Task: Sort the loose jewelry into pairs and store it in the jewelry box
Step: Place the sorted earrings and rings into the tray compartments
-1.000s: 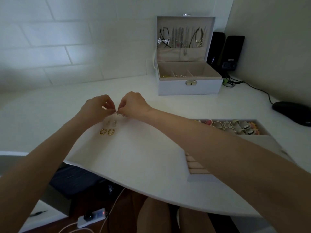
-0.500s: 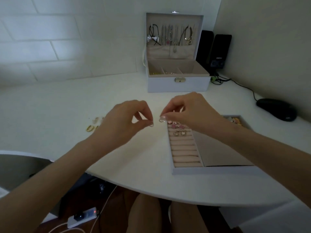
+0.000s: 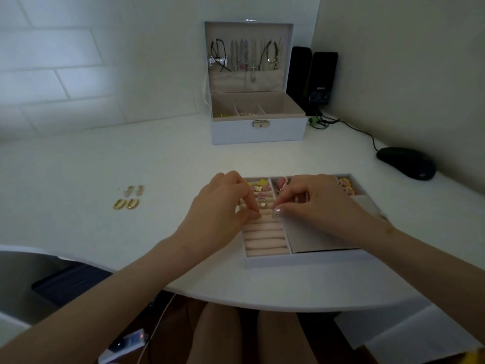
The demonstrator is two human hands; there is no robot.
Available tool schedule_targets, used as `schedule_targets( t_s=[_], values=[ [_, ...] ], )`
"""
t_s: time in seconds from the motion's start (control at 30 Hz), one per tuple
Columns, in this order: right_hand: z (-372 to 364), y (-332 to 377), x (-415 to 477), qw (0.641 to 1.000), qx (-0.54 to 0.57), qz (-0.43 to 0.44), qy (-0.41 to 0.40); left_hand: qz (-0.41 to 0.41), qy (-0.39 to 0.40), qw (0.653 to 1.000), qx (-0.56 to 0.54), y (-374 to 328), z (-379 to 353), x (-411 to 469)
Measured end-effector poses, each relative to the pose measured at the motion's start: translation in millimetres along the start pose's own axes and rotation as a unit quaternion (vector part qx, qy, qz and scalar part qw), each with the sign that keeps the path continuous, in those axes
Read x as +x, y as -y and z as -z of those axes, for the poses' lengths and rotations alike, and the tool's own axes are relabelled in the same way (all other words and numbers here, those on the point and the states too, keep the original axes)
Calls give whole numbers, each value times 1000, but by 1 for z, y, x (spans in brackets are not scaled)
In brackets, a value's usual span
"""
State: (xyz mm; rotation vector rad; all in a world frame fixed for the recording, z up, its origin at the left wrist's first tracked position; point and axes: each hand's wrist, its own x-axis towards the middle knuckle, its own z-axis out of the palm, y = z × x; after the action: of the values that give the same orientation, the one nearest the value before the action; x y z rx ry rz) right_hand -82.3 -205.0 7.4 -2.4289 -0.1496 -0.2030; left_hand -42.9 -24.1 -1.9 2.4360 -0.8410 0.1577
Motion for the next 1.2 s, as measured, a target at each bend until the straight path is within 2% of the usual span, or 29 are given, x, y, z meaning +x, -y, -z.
schedule_targets(
  t_s=[0.23,0.63,1.0,1.2],
  values=[
    [-2,-5,4,999,1,3,-44,2,-37,999,15,1,-9,6],
    [-6,-8,9,999,-16,-10,-28,28,-10,999,43,-5,-7,13],
    [-5,-6,13,999,-46,-2,-17,-9,-12,995,97,-10,-4,15],
    [-3,-2,18,998,-43,-37,11,-6,-9,995,101,-9,-6,18]
  ],
)
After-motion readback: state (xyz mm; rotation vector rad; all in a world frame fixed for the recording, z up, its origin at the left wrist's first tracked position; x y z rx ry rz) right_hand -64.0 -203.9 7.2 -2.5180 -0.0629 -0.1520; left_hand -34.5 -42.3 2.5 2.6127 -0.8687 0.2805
